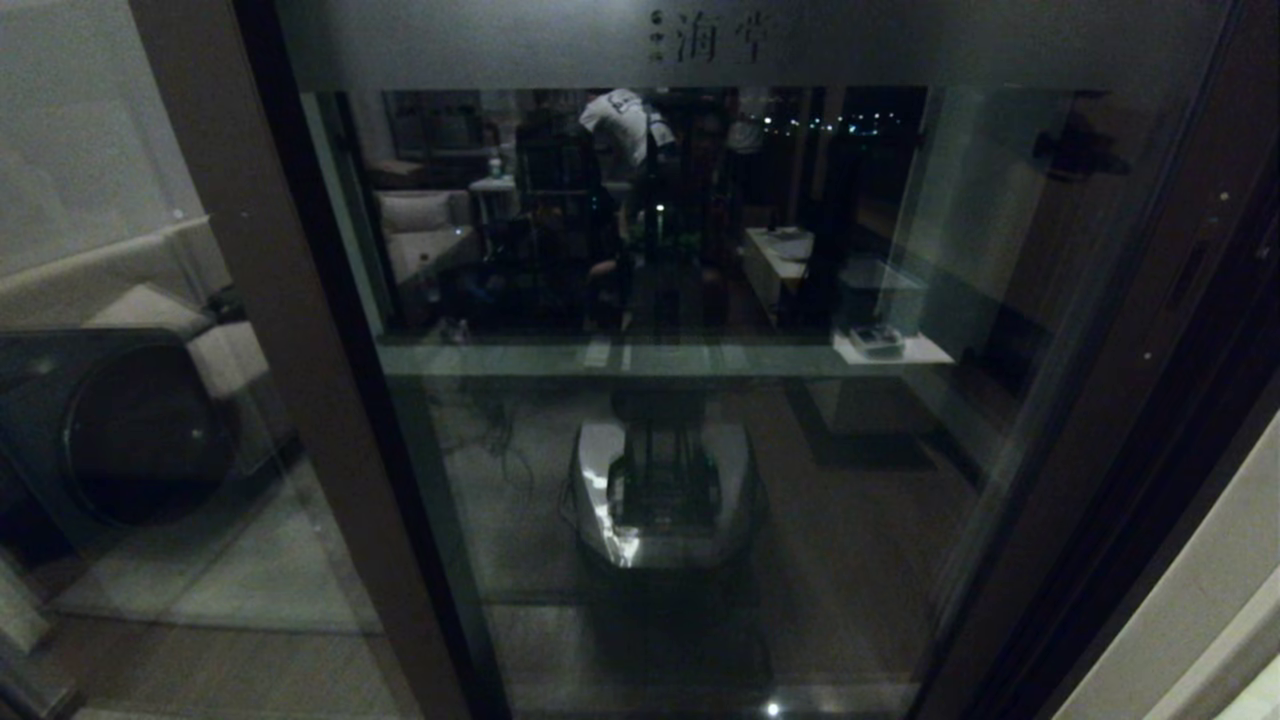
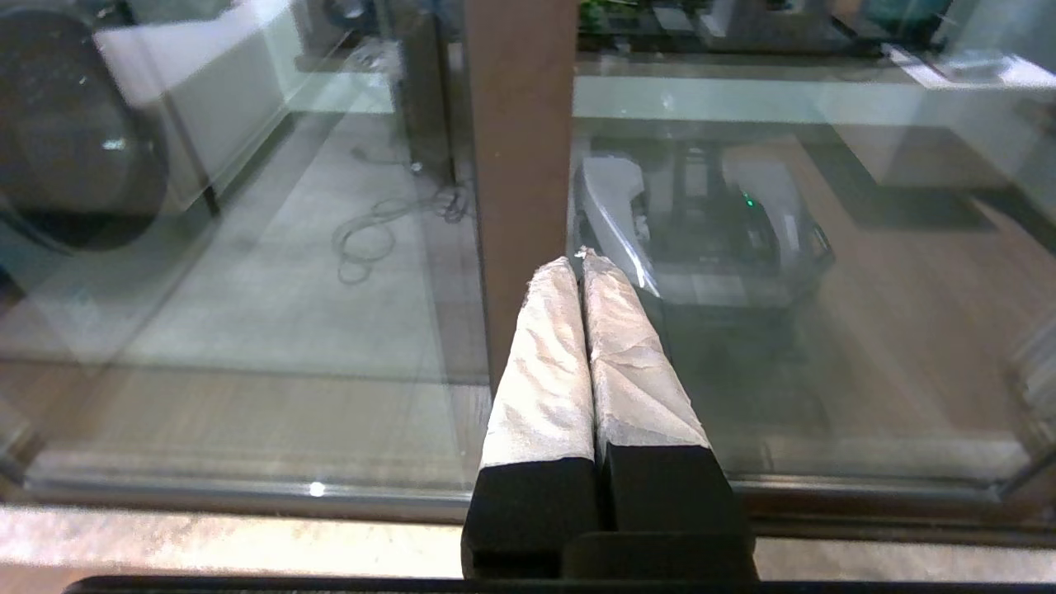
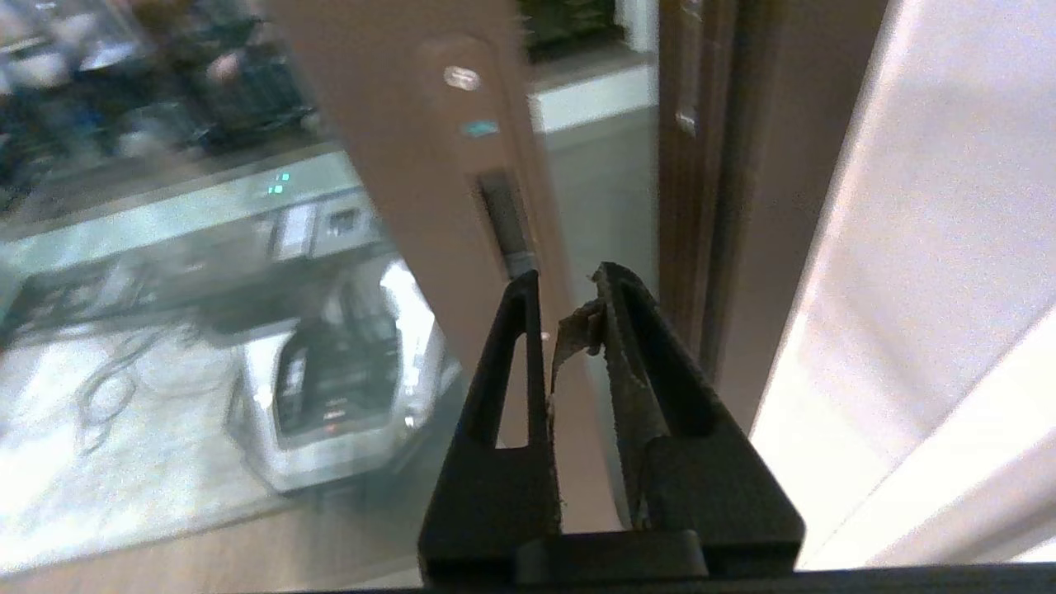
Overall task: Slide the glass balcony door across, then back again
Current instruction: Open the slid door
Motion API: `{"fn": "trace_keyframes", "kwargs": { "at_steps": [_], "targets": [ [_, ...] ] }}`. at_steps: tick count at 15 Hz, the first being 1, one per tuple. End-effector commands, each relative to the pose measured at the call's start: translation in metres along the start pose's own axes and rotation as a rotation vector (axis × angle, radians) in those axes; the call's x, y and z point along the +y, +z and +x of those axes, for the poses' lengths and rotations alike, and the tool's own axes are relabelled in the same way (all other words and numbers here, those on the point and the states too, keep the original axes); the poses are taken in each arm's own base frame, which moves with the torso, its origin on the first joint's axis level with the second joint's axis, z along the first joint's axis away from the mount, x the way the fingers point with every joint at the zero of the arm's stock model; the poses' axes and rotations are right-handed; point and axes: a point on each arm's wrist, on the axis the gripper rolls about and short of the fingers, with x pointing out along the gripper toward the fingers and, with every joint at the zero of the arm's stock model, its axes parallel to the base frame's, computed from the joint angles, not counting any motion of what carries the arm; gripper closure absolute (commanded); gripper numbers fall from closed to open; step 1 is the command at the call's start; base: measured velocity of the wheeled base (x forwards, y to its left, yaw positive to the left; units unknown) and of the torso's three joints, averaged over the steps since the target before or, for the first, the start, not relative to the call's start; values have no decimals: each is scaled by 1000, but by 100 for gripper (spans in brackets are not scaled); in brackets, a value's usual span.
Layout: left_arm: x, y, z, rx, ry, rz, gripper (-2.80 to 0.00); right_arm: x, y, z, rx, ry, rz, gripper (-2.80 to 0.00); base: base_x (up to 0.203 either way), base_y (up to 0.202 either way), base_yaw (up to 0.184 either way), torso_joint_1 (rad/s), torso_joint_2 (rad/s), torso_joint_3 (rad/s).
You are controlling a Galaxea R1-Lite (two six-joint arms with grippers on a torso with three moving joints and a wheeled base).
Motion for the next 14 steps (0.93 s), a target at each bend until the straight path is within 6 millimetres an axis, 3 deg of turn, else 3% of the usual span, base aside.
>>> {"fn": "trace_keyframes", "kwargs": {
  "at_steps": [1,5,7,12,14],
  "targets": [
    [0,0,0,0,1,0,0,1,-11,19,42,-13,14,0,0,0,0,0,0,0],
    [0,0,0,0,1,0,0,0,11,40,-43,-18,-23,0,0,0,0,0,0,0],
    [0,0,0,1,1,0,0,-4,20,44,-80,-150,-35,0,0,0,0,0,0,0],
    [0,0,0,0,1,0,0,3,24,19,-8,-228,-53,0,0,0,0,0,0,0],
    [0,0,0,0,1,0,0,4,21,21,36,-217,-49,0,0,0,0,0,0,0]
  ]
}}
